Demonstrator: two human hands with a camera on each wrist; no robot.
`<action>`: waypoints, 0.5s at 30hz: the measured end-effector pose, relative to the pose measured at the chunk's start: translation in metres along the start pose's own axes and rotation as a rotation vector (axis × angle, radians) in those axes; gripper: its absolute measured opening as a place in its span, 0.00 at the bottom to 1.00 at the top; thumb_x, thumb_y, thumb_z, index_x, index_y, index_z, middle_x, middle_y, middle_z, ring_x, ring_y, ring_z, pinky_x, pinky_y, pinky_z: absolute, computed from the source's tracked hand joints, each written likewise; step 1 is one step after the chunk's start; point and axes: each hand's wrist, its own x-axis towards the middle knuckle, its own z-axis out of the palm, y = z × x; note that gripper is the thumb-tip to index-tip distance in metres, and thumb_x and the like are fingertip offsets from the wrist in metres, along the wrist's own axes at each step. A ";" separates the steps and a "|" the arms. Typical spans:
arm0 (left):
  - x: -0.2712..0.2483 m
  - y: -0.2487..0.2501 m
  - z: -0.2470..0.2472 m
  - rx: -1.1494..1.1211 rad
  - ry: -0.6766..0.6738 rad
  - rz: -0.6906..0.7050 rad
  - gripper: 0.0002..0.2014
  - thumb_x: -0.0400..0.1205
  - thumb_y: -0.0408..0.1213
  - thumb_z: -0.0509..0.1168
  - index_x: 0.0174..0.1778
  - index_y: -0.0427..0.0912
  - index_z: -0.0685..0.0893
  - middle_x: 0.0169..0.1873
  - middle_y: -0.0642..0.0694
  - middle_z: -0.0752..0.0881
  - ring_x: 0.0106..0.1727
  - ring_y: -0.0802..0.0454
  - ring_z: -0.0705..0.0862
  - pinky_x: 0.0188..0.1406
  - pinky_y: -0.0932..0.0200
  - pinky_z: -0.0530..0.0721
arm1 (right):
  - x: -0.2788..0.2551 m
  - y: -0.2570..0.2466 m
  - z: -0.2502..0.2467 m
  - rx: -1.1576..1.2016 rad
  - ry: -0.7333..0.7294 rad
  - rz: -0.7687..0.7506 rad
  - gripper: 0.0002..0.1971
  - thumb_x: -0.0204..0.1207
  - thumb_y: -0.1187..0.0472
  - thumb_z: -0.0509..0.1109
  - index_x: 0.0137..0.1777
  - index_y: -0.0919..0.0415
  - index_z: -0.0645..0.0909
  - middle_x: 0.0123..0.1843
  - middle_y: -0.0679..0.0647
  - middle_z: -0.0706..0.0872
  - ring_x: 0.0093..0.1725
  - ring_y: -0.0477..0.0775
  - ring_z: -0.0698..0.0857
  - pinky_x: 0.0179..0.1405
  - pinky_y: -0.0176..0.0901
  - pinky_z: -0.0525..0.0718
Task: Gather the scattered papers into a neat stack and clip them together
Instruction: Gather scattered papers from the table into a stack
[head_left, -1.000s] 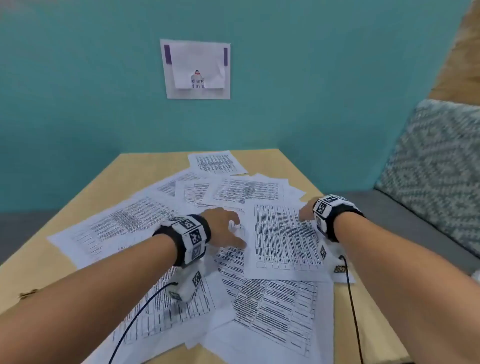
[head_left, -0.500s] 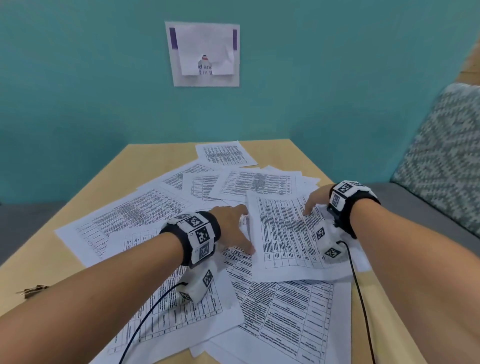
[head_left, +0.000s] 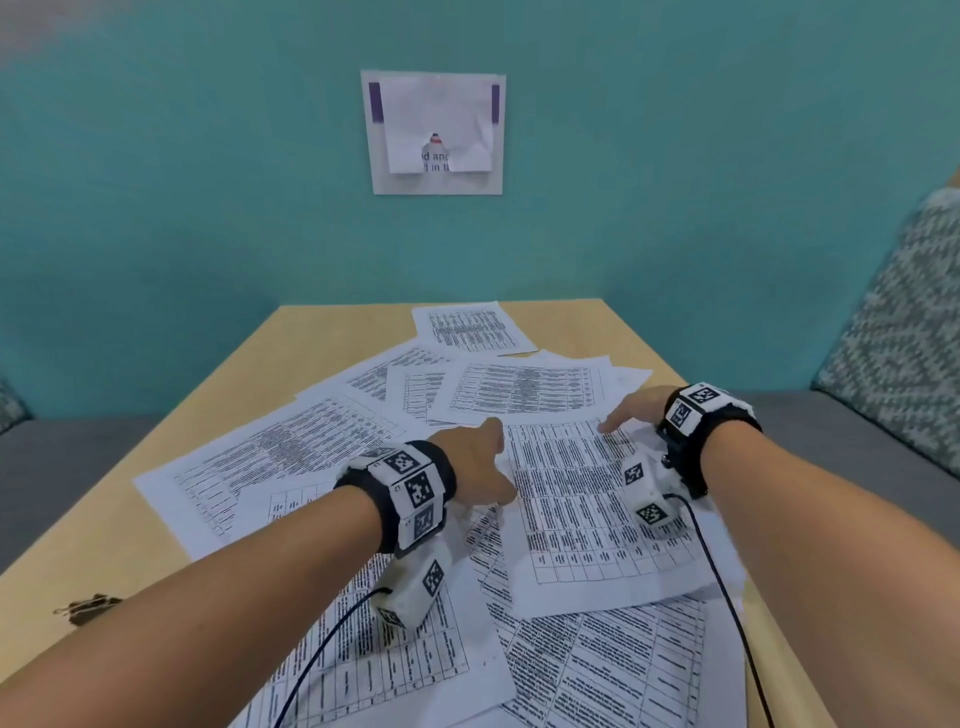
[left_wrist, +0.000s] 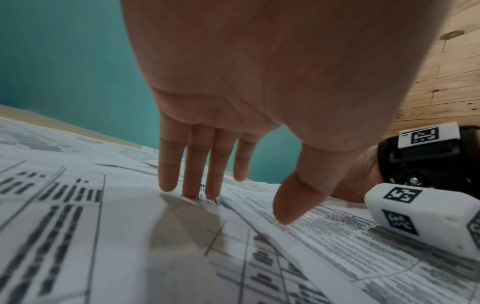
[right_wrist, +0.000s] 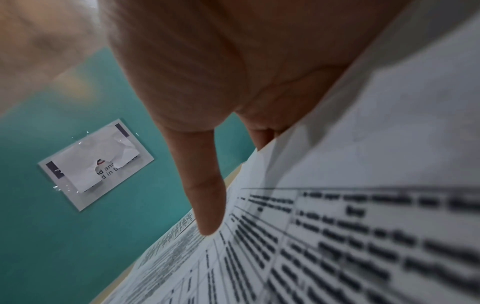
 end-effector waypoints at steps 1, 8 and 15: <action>0.000 0.000 -0.001 -0.002 0.005 0.006 0.24 0.78 0.48 0.70 0.65 0.49 0.68 0.48 0.46 0.85 0.45 0.47 0.84 0.43 0.50 0.85 | 0.002 -0.002 0.001 -0.012 -0.004 -0.012 0.37 0.78 0.53 0.76 0.82 0.66 0.67 0.84 0.63 0.69 0.79 0.65 0.72 0.74 0.53 0.73; 0.002 -0.005 -0.006 -0.032 0.049 0.013 0.20 0.80 0.43 0.70 0.63 0.46 0.70 0.56 0.42 0.86 0.45 0.46 0.82 0.43 0.50 0.83 | 0.014 -0.017 0.011 0.082 0.069 -0.034 0.34 0.76 0.51 0.78 0.76 0.68 0.74 0.75 0.63 0.79 0.66 0.64 0.81 0.60 0.46 0.78; -0.005 -0.002 0.002 -0.024 0.027 0.059 0.11 0.84 0.40 0.65 0.61 0.45 0.83 0.58 0.47 0.86 0.52 0.49 0.82 0.46 0.57 0.80 | 0.019 -0.020 0.007 0.376 0.267 -0.060 0.34 0.67 0.59 0.86 0.70 0.73 0.79 0.67 0.65 0.86 0.63 0.66 0.85 0.59 0.49 0.81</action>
